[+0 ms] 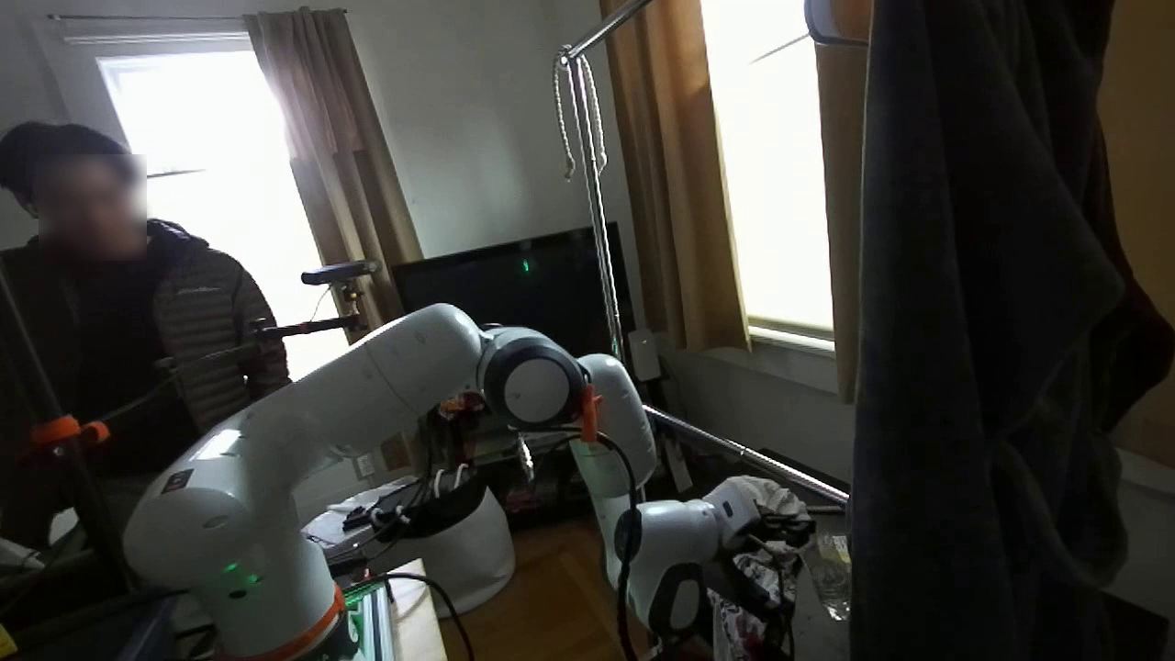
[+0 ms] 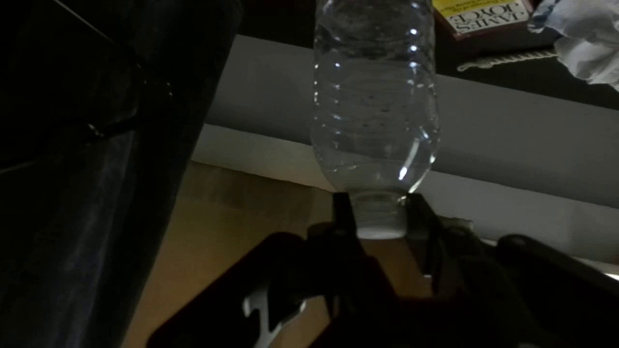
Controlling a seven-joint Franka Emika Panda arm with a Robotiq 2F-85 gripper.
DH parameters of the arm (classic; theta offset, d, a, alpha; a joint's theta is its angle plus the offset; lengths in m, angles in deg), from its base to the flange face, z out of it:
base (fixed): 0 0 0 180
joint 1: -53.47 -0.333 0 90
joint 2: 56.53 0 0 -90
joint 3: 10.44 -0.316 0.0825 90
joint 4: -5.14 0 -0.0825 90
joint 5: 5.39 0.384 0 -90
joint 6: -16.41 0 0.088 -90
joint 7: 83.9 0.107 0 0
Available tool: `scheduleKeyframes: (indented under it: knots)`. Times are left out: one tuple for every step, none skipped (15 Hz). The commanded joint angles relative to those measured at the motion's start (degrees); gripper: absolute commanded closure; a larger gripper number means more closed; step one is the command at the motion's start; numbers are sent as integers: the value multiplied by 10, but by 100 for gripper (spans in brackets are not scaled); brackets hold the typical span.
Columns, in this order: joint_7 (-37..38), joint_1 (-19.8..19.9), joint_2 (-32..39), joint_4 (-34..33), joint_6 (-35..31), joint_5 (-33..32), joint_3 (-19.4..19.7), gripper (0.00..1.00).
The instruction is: Put the water bottle in the grey rob
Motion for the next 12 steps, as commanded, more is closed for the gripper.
scheduleKeyframes:
  knots:
    - [6, -4, -9, 9, -1, -6, 4, 68]
    - [5, -2, -17, 18, -1, -9, 0, 68]
    - [4, -1, -22, 24, -1, -11, -1, 68]
    - [4, 0, -24, 28, -1, -12, -1, 92]
    - [-3, 0, -26, 39, 1, -57, 13, 92]
    - [4, 12, -35, 64, -13, -125, 26, 92]
    - [5, 19, -42, 84, -35, -167, 34, 92]
    - [-37, 59, -59, 79, -1, -211, -3, 92]
    - [-52, 76, -70, 101, -3, -257, -3, 92]
    - [-70, 99, -85, 122, -1, -303, -11, 92]
    - [-98, 132, -97, 137, -1, -348, -32, 92]
    - [-129, 170, -112, 154, -1, -396, -54, 92]
